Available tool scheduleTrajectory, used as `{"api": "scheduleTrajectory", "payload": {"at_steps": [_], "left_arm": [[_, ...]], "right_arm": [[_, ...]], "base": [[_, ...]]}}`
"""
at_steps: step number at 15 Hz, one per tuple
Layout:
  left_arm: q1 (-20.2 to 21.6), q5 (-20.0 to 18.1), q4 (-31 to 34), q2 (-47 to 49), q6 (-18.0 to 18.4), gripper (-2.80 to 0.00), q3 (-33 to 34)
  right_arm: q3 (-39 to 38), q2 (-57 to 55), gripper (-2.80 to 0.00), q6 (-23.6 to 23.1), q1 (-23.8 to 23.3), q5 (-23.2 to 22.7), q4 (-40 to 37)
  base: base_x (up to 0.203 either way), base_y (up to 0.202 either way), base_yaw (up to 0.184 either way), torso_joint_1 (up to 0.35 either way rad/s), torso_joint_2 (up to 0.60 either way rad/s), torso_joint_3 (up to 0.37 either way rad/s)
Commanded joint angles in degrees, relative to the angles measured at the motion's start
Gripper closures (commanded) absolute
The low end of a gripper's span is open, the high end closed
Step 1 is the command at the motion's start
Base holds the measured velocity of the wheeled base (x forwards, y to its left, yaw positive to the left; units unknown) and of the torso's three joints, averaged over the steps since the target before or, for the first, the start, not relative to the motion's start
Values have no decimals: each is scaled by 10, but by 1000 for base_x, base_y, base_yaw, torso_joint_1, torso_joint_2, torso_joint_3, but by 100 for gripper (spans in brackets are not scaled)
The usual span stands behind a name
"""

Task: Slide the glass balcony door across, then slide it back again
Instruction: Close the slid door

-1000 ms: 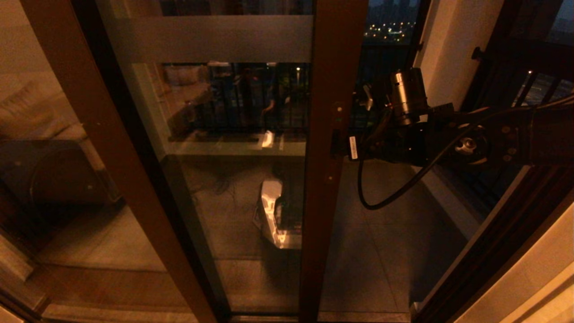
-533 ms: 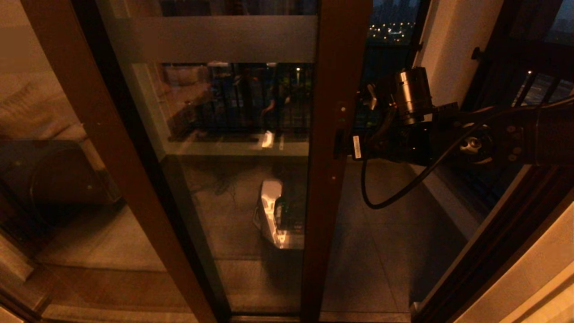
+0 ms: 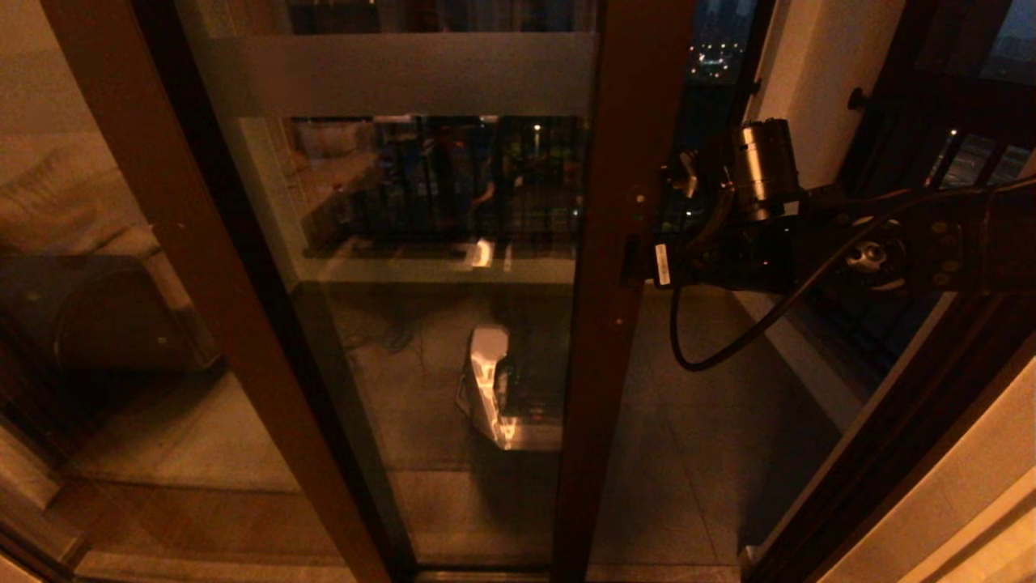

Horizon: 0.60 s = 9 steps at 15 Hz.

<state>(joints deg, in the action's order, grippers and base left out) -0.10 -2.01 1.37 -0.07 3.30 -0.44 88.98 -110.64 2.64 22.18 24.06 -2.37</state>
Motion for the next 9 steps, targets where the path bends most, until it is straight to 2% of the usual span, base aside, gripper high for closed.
{"api": "scheduleTrajectory", "payload": {"at_steps": [1,9], "left_arm": [[0,0,0,1,0,0,0],[0,0,0,1,0,0,0]], "right_arm": [[-2,0,-280,-2,-9,2,4],[-38,24,-280,-3,-28,1,25]], "base": [[0,0,0,0,0,0],[0,0,0,0,0,0]]}}
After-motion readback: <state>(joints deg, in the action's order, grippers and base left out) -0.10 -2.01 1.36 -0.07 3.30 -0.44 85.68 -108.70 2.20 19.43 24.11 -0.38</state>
